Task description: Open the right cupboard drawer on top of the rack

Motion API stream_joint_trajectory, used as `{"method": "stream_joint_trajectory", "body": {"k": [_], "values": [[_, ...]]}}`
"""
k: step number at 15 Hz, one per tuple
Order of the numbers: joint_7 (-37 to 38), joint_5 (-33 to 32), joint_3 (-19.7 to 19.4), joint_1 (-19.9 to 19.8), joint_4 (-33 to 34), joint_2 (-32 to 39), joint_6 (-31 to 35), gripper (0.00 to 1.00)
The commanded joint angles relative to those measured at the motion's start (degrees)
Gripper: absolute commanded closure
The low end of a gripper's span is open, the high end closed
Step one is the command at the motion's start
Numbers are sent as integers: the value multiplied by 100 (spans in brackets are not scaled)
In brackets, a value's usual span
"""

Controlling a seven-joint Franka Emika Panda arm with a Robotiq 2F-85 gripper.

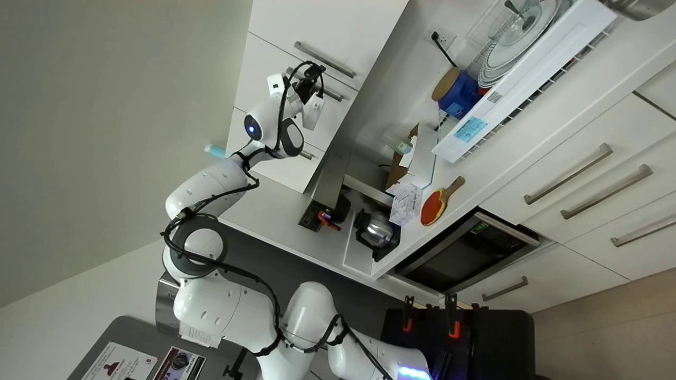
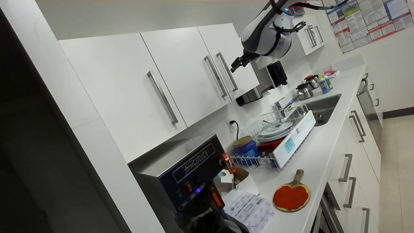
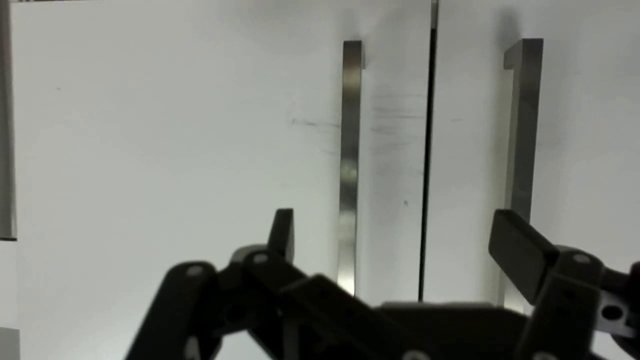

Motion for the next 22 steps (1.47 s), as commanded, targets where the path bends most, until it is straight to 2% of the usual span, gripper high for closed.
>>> {"method": "stream_joint_trajectory", "body": {"k": [1,3,4,6,10,17,18,22], "values": [[674,-895,-1128,1048,231,-73,184,0],[1087,-1466,-1714,1552,359,-104,201,0],[1370,-1764,-1307,1022,172,-71,20,0],[1656,-2142,-1437,1092,178,-123,12,0],[1695,-2174,-1480,1121,174,-91,104,0],[2229,-2542,-2314,1908,423,-78,245,0],[2046,-2311,-2465,2093,463,-61,271,0],[2069,-2246,-3236,2889,687,-79,335,0]]}}
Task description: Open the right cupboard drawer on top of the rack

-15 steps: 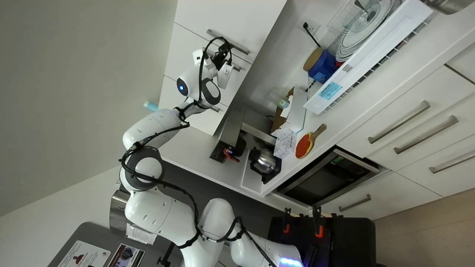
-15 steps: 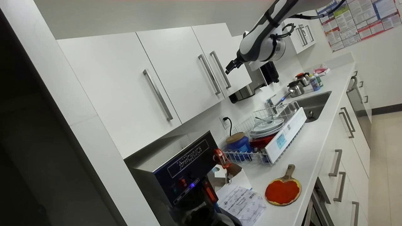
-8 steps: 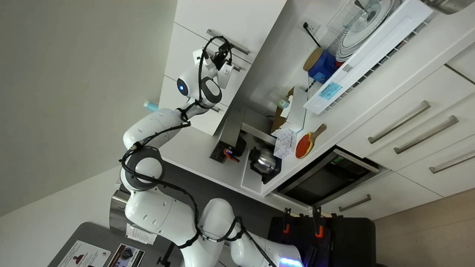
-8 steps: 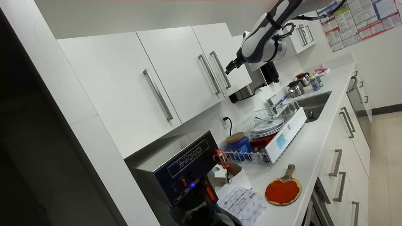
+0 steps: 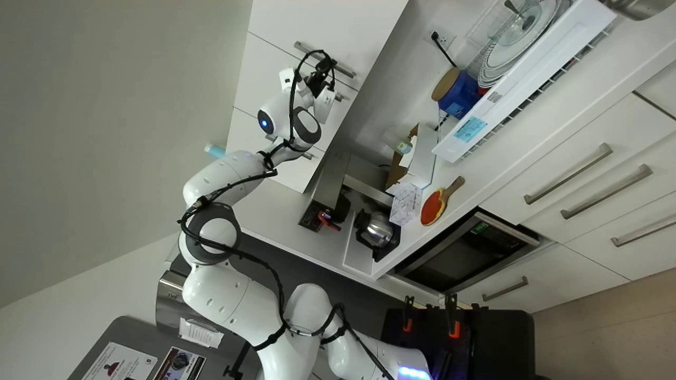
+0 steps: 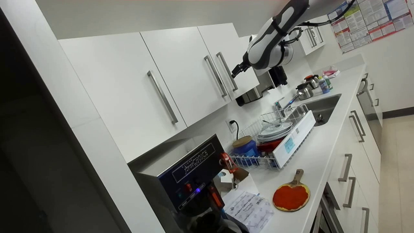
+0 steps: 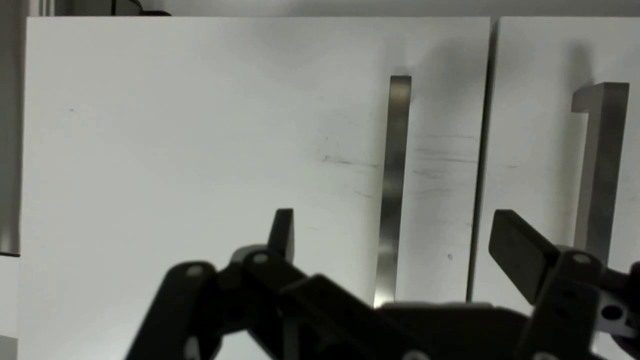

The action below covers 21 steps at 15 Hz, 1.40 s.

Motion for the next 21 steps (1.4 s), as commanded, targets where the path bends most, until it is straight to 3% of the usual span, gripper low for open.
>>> {"method": "stream_joint_trajectory", "body": {"k": [1,8,12,13,14,21], "values": [[66,132,-782,858,299,3,159,0],[100,101,-2228,2281,807,-120,132,0],[109,80,-2711,2850,1090,-286,57,0],[105,74,-2789,2957,1153,-329,50,9],[93,61,-2856,3057,1213,-377,52,28],[119,83,-3043,3345,1443,-555,41,82]]}}
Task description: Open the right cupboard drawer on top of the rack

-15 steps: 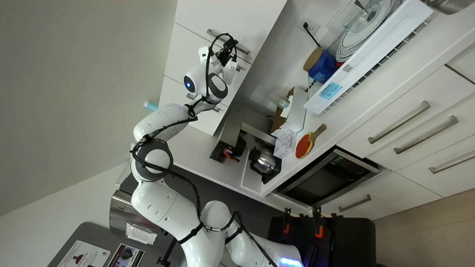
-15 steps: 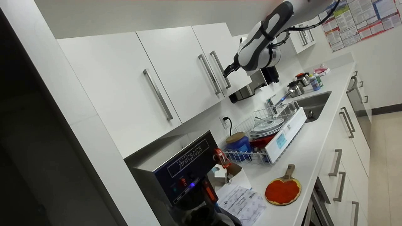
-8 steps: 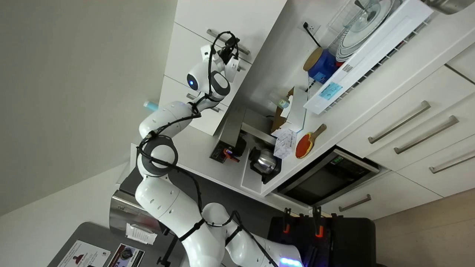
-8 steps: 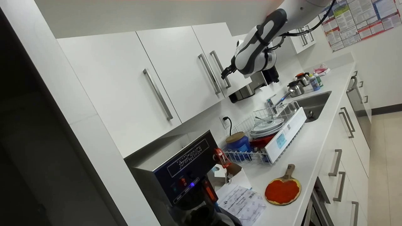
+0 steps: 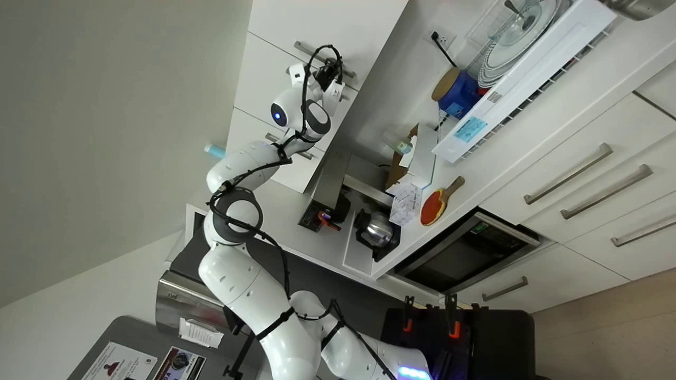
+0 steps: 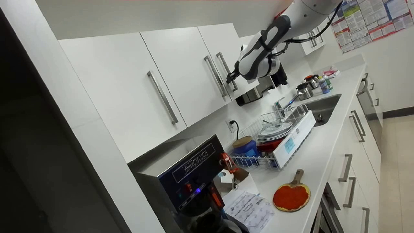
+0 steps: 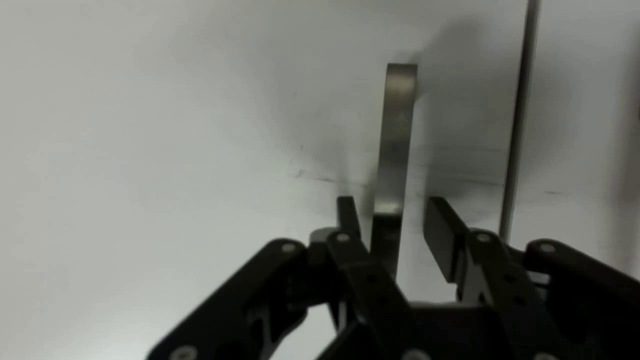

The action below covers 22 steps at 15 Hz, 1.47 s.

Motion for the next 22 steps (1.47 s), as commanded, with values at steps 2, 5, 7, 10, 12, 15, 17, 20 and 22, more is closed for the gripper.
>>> {"method": "stream_joint_trajectory", "body": {"k": [2,5,7,10,12,15,17,20,22], "values": [[91,87,-93,160,178,-58,13,96],[276,119,6,13,68,42,-38,96],[353,118,137,-155,-50,144,-82,96],[262,39,687,-658,-154,108,-148,96],[149,-40,1213,-1136,-229,2,-155,96],[216,-508,2132,-2018,-360,-299,-156,96],[196,-707,2671,-2568,-507,-479,-155,96],[174,-910,3352,-3322,-804,-693,-105,96],[109,-989,3749,-3775,-1015,-813,-82,96]]}}
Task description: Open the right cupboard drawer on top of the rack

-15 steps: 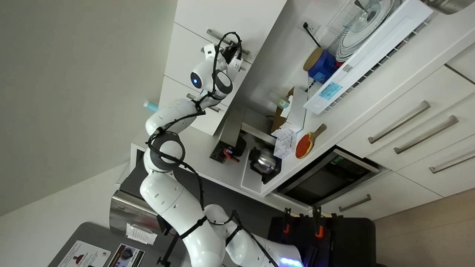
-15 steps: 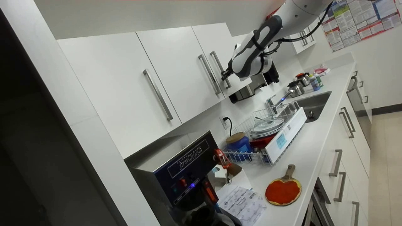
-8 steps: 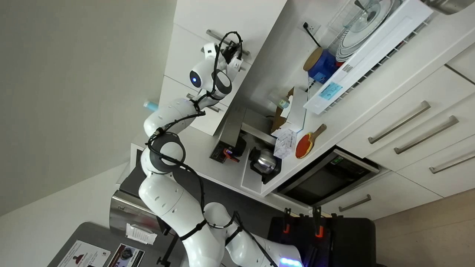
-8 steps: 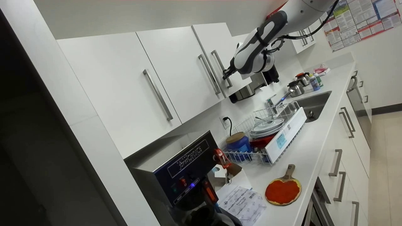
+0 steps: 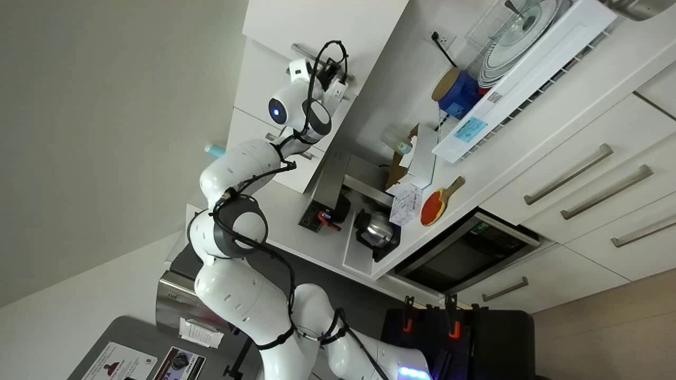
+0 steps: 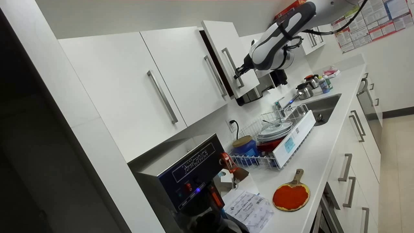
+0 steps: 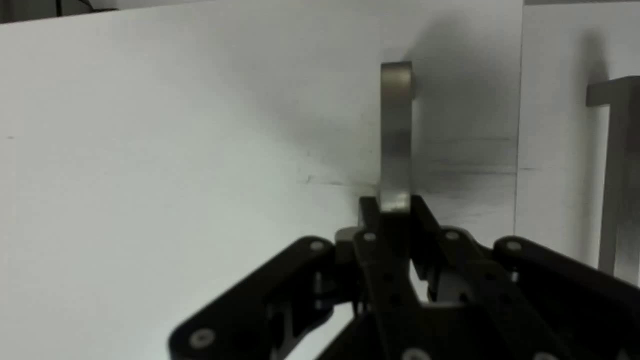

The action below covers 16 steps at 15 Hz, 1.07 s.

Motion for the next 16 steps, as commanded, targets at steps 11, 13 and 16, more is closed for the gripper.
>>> {"method": "stream_joint_trajectory", "body": {"k": [11,13,16], "values": [[-781,-410,2445,-2569,-1028,-1516,-693,96],[-1007,-403,2609,-2689,-1056,-1790,-987,96],[-1319,-290,2763,-2810,-1052,-2099,-1348,96]]}}
